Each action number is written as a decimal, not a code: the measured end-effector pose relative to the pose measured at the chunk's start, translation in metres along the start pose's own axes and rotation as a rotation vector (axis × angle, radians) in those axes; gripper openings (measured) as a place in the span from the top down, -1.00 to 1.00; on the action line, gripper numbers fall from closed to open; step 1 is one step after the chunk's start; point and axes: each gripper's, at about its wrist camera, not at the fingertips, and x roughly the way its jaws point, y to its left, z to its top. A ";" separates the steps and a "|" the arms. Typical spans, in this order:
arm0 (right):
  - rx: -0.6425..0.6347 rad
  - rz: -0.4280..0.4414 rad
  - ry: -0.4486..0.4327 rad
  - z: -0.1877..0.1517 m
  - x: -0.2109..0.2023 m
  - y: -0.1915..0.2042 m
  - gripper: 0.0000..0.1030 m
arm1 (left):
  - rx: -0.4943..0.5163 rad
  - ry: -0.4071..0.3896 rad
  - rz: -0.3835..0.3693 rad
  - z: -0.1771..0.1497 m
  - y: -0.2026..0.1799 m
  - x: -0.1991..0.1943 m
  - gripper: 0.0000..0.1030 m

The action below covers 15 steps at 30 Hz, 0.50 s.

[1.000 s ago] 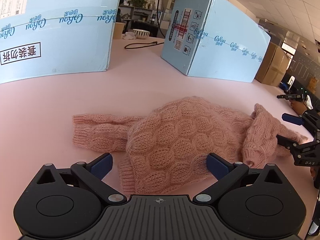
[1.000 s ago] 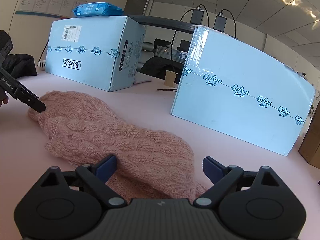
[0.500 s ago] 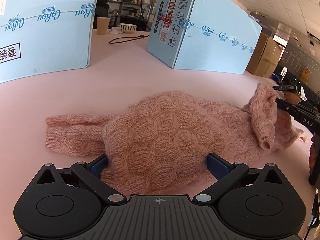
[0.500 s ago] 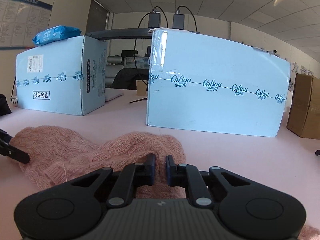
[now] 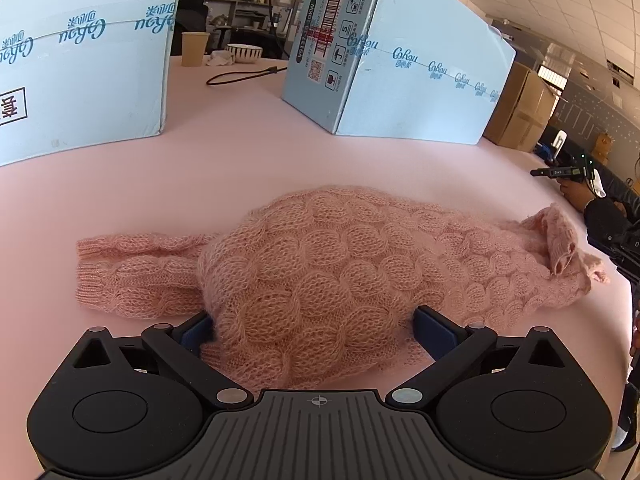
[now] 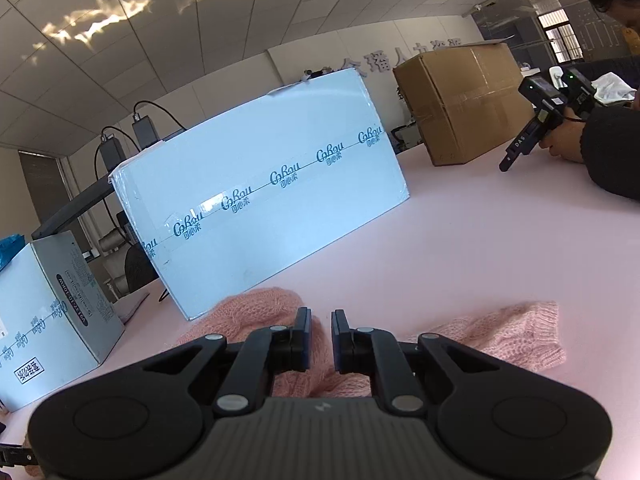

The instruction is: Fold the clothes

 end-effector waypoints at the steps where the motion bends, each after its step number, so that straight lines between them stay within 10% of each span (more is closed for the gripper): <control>1: 0.037 -0.020 -0.002 -0.001 -0.002 -0.006 0.77 | 0.003 0.001 0.002 0.000 -0.001 0.000 -0.96; 7: 0.104 -0.126 -0.004 -0.008 -0.009 -0.022 0.56 | -0.007 -0.006 0.010 0.003 -0.001 0.000 -0.96; 11: 0.061 -0.042 -0.125 -0.004 -0.025 -0.014 -0.60 | 0.002 -0.022 0.004 0.006 0.000 -0.003 -0.96; 15: -0.104 0.149 -0.150 0.007 -0.029 0.004 -0.84 | -0.005 -0.028 -0.011 0.011 0.005 -0.002 -0.95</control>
